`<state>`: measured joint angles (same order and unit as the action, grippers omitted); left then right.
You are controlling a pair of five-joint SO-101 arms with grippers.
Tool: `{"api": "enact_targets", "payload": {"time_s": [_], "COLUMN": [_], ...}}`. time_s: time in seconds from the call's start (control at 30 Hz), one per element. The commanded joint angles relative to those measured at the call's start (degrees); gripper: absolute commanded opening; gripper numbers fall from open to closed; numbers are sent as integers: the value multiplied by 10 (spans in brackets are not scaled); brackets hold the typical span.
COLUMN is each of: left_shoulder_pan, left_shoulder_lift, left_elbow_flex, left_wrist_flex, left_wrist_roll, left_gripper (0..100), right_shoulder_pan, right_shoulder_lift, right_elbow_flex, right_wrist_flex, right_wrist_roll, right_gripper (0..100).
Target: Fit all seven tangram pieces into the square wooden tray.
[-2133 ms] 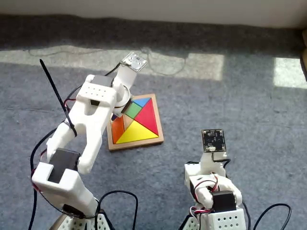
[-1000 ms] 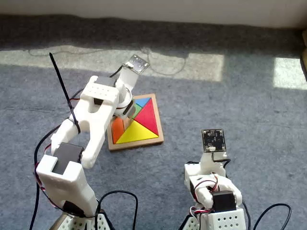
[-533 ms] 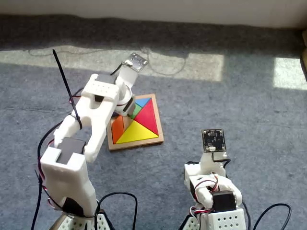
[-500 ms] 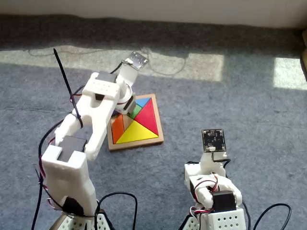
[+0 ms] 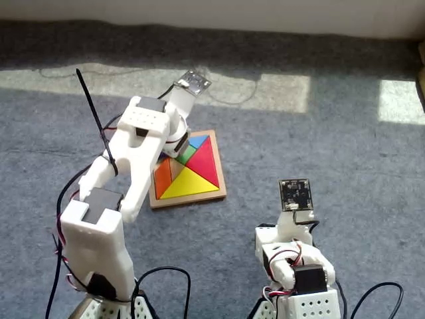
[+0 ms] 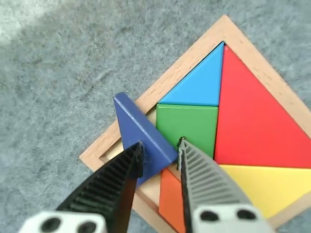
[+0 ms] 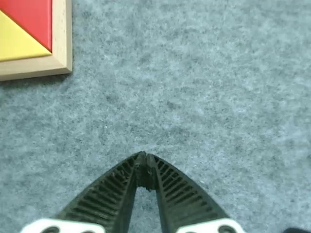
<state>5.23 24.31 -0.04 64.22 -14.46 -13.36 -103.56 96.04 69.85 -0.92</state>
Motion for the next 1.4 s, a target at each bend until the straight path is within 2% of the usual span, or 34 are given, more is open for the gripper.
{"api": "enact_targets", "payload": {"time_s": [0.0,0.27,0.63,0.9,1.0,1.13,1.37], "left_shoulder_pan": [-5,-14,-78,-74,-65,-50,-22], "left_shoulder_lift": [-20,-53,-53,-58,-60,-79,-103], "left_elbow_flex": [-5,-6,-8,-10,-11,-8,-6], "left_wrist_flex": [20,36,32,33,36,36,33], "left_wrist_roll": [-2,-2,-3,-1,4,75,141], "left_gripper": [109,112,113,114,165,230,245], "right_shoulder_pan": [7,7,7,7,7,7,7], "right_shoulder_lift": [-3,-3,-3,-3,-3,-3,-3], "right_elbow_flex": [87,87,87,87,87,87,87], "right_wrist_flex": [2,2,2,2,2,2,2], "right_wrist_roll": [-4,-4,-4,-4,-4,-4,-4], "right_gripper": [9,9,9,9,9,9,9]}}
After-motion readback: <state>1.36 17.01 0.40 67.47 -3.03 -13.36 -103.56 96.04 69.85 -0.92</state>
